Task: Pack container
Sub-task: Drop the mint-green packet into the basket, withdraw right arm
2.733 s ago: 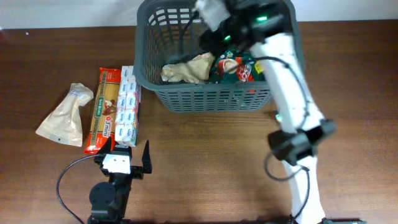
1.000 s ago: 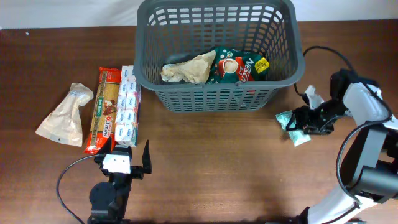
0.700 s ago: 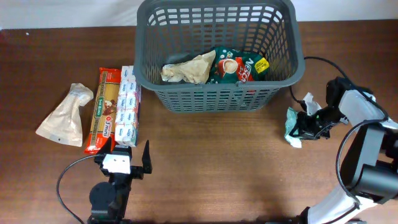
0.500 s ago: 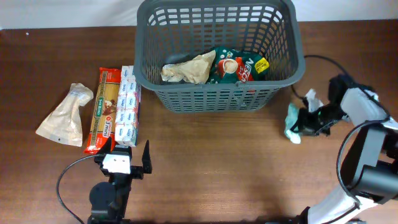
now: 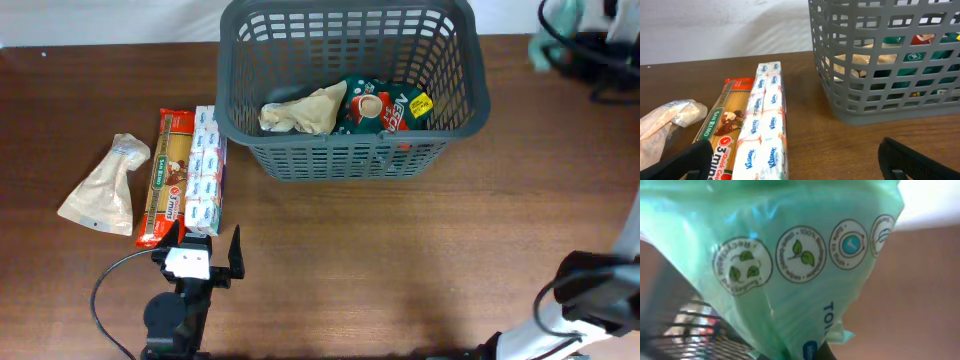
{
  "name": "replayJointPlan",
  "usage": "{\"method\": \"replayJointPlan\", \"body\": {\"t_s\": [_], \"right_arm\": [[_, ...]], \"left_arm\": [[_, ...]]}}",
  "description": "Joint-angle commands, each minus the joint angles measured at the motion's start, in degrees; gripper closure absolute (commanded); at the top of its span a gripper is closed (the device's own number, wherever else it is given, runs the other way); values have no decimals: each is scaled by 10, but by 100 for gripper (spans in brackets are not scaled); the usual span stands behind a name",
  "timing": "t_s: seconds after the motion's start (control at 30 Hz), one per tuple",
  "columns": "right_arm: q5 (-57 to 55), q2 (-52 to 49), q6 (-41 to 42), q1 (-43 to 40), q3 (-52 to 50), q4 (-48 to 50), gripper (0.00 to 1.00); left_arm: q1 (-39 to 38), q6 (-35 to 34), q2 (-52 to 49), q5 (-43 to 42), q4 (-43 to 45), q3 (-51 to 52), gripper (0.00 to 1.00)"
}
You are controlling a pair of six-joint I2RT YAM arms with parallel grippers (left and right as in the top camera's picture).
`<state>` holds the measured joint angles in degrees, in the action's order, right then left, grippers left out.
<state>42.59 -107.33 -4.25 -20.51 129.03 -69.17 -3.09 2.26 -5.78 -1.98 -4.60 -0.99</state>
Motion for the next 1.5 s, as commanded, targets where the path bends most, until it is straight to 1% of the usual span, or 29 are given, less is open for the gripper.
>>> {"method": "replayJointPlan", "body": {"t_s": [0.0, 0.07, 0.13, 0.2, 0.23, 0.27, 0.33, 0.4, 0.5, 0.6, 0.73, 0.77, 0.8, 0.83, 0.87, 0.93, 0.97, 1.03, 1.13, 1.2, 1.27, 1.3, 1.47], "right_arm": [[70, 23, -31, 90, 95, -14, 96], [52, 23, -59, 141, 107, -15, 96], [-4, 19, -76, 199, 107, -15, 96], [-84, 7, -78, 252, 103, -14, 96], [-143, -7, -83, 290, 99, -14, 96], [-178, -19, -96, 315, 96, -14, 96], [-285, -67, -105, 372, 87, -7, 96], [-344, -108, -103, 397, 87, 0, 96], [-390, -162, -97, 412, 87, 16, 96], [-392, -209, -72, 411, 88, 26, 97], [-392, -253, -66, 410, 87, 26, 96], [-392, -260, -66, 410, 87, 25, 95], [-392, -263, -66, 411, 87, 24, 85], [-392, -263, -65, 411, 87, 23, 57], [-392, -263, -64, 411, 89, 20, 40], [-392, -250, -64, 411, 97, 12, 28], [-392, -240, -61, 410, 106, 7, 18], [-392, -217, -57, 407, 134, -7, 12], [-392, -179, -50, 399, 193, -34, 9], [-392, -153, -20, 390, 233, -44, 8], [-392, -127, -8, 379, 265, -50, 5], [-392, -116, -7, 373, 274, -51, 4], [-391, -43, 8, 313, 283, -56, 3]], "left_arm": [[3, -5, 3, -4, 0, 4, 1], [3, -5, 3, -4, 1, 4, 1], [3, -5, 3, -4, 1, 4, 1], [3, -5, 3, -4, 0, 4, 1], [3, -5, 3, -4, 1, 4, 1], [3, -5, 3, -4, 1, 4, 1], [3, -5, 3, -4, 1, 4, 1], [3, -5, 3, -4, 0, 4, 1], [3, -5, 3, -4, 1, 4, 1], [3, -5, 3, -4, 1, 4, 1], [3, -5, 3, -4, 1, 4, 1], [3, -5, 3, -4, 0, 4, 1], [3, -5, 3, -4, 0, 4, 1], [3, -5, 3, -4, 1, 4, 1], [3, -5, 3, -4, 1, 4, 1], [3, -5, 3, -4, 1, 4, 1], [3, -5, 3, -4, 0, 4, 1], [3, -5, 3, -4, 1, 4, 1], [3, -5, 3, -4, 1, 4, 1], [3, -5, 3, -4, 1, 4, 1], [3, -5, 3, -4, 1, 4, 1], [3, -5, 3, -4, 0, 4, 1], [3, -5, 3, -4, 1, 4, 1]]}}
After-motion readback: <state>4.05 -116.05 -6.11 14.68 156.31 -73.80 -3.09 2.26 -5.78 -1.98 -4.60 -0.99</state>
